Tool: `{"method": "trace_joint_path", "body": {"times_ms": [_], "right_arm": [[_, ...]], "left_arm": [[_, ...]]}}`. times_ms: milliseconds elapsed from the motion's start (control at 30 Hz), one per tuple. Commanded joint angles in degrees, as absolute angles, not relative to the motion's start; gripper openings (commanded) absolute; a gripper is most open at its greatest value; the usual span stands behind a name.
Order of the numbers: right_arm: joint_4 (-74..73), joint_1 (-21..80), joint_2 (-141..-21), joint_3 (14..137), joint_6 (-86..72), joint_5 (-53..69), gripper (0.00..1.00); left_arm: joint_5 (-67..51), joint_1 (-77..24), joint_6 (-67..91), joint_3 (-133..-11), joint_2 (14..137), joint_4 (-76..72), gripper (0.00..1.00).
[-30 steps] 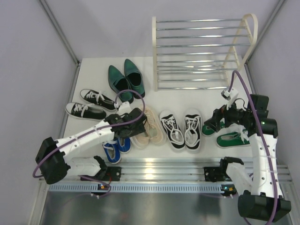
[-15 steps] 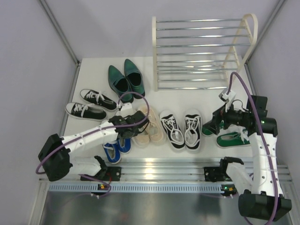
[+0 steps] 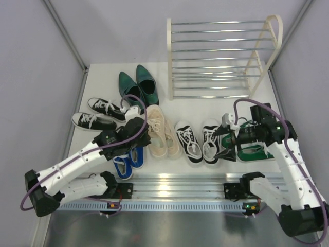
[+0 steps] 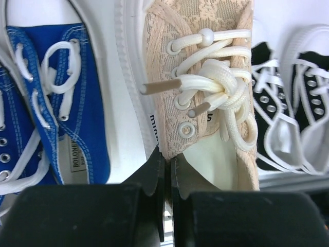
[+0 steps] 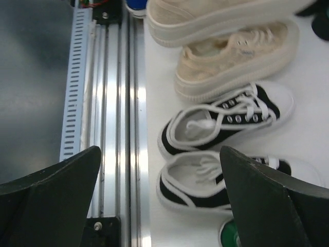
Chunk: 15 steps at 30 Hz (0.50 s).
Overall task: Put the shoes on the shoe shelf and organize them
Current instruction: Pick up the shoe at the center of the board.
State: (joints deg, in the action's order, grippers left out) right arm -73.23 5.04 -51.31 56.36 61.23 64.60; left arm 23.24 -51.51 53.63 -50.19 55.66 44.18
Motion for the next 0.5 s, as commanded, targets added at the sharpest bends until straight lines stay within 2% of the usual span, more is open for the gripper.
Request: {"method": "trace_joint_path", "body": {"times_ms": [0, 100, 267, 467], "right_arm": [[-60.94, 16.74, -51.15, 60.12, 55.66, 63.91, 0.99], [-55.56, 22.74, -53.68, 63.71, 50.02, 61.09, 0.99], [-56.78, 34.26, -58.79, 72.93, 53.07, 51.17, 0.99], [-56.69, 50.69, -62.48, 72.69, 60.98, 35.35, 0.97]], "left_arm": [[18.47, -51.86, 51.51, -55.54, 54.49, 37.79, 0.00], [17.23, -51.86, 51.59, -58.09, 56.16, 37.35, 0.00], [15.21, -52.38, 51.33, -63.01, 61.43, 34.98, 0.00], [13.80, -53.26, 50.36, -69.08, 68.28, 34.02, 0.00]]}}
